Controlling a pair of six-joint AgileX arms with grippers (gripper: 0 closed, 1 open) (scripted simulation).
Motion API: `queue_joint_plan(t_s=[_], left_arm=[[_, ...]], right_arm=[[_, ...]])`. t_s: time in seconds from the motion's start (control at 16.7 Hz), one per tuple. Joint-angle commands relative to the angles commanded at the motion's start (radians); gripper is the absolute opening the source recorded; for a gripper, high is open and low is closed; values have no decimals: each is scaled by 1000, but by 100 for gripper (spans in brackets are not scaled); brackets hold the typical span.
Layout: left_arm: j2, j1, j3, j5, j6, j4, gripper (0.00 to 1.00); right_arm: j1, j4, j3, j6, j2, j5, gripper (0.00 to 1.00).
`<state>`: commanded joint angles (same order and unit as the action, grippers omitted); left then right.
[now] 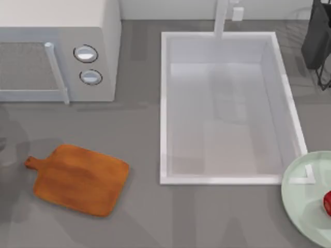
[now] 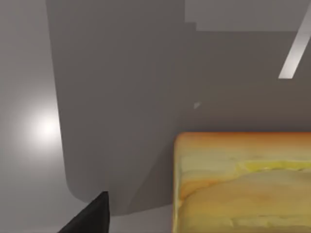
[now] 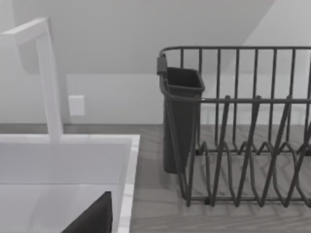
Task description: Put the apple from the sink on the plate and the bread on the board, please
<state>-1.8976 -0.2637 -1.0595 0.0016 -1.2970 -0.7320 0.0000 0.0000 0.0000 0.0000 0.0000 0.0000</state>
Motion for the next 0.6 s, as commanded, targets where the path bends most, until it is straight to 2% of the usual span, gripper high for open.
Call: queue_joint_plan(t_s=[0.18, 0.6], left_arm=[[0, 0, 0, 0, 0, 0, 100], [0, 0, 0, 0, 0, 0, 47]], right_arm=[[0, 0, 0, 0, 0, 0, 100], [0, 0, 0, 0, 0, 0, 100]])
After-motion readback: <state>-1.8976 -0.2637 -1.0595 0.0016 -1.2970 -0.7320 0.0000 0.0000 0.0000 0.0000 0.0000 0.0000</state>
